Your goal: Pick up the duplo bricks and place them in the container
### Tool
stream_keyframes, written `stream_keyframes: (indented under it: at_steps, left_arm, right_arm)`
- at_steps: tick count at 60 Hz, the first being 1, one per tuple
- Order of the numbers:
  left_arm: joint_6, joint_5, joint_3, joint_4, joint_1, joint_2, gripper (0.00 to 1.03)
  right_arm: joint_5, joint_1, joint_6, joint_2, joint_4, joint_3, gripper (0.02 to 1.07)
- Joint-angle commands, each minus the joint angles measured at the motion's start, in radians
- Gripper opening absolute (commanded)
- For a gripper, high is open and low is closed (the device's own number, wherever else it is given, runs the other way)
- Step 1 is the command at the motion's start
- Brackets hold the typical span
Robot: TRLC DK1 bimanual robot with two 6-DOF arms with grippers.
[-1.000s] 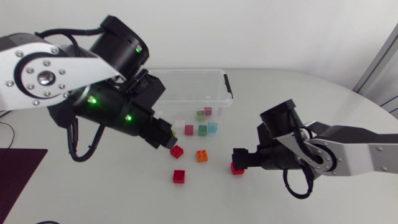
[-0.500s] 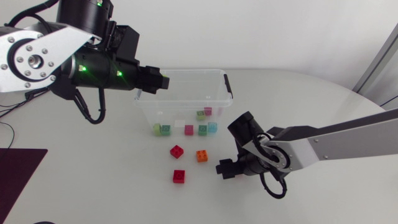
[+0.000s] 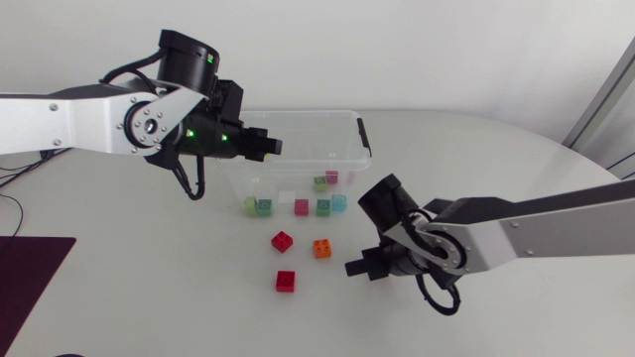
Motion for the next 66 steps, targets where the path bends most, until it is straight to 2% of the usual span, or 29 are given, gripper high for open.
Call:
stream_keyframes:
  at_steps: [1, 2, 5, 6, 8, 10, 20, 28, 30, 33, 46, 56, 66]
  left_arm:
    - [-0.025, -0.014, 0.063, 0.014, 0.018, 0.063, 0.41]
    - [-0.024, -0.015, 0.068, 0.012, 0.018, 0.069, 0.44]
    - [-0.022, -0.027, 0.08, 0.003, 0.018, 0.077, 0.63]
    - [-0.021, -0.044, 0.082, -0.001, 0.017, 0.077, 0.74]
    - [-0.019, -0.066, 0.093, -0.023, 0.011, 0.069, 0.89]
    - [-0.019, -0.066, 0.096, -0.032, 0.012, 0.062, 0.92]
    - [-0.007, -0.064, 0.089, -0.107, 0.005, -0.096, 0.94]
    - [0.018, -0.021, 0.099, -0.242, -0.008, -0.225, 0.94]
    - [0.027, -0.003, 0.094, -0.324, -0.026, -0.259, 0.94]
    - [0.048, -0.001, 0.053, -0.354, -0.043, -0.294, 0.94]
    - [0.183, 0.014, -0.208, -0.359, -0.172, -0.397, 0.94]
    - [0.271, 0.112, -0.315, -0.356, -0.189, -0.419, 0.93]
    - [0.37, 0.129, -0.392, -0.302, -0.221, -0.402, 0.9]
  right_arm:
    - [0.015, 0.013, -0.019, -0.091, -0.035, 0.011, 0.2]
    - [0.017, 0.014, -0.02, -0.105, -0.046, 0.017, 0.2]
    - [0.023, 0.016, -0.02, -0.148, -0.088, 0.04, 0.2]
    - [0.026, 0.019, -0.02, -0.166, -0.103, 0.053, 0.2]
    - [0.027, 0.017, -0.03, -0.203, -0.127, 0.079, 0.2]
    - [0.03, 0.017, -0.037, -0.218, -0.135, 0.09, 0.2]
    - [0.04, -0.002, -0.092, -0.276, -0.161, 0.208, 0.21]
    - [0.038, -0.009, -0.146, -0.283, -0.101, 0.277, 0.21]
    - [0.032, -0.01, -0.157, -0.276, -0.084, 0.303, 0.21]
    - [0.024, -0.01, -0.166, -0.261, -0.071, 0.333, 0.21]
    - [0.006, -0.015, -0.204, -0.138, 0.034, 0.418, 0.21]
    - [-0.034, -0.03, -0.229, -0.054, 0.09, 0.453, 0.21]
    - [-0.069, -0.052, -0.247, 0.053, 0.138, 0.51, 0.23]
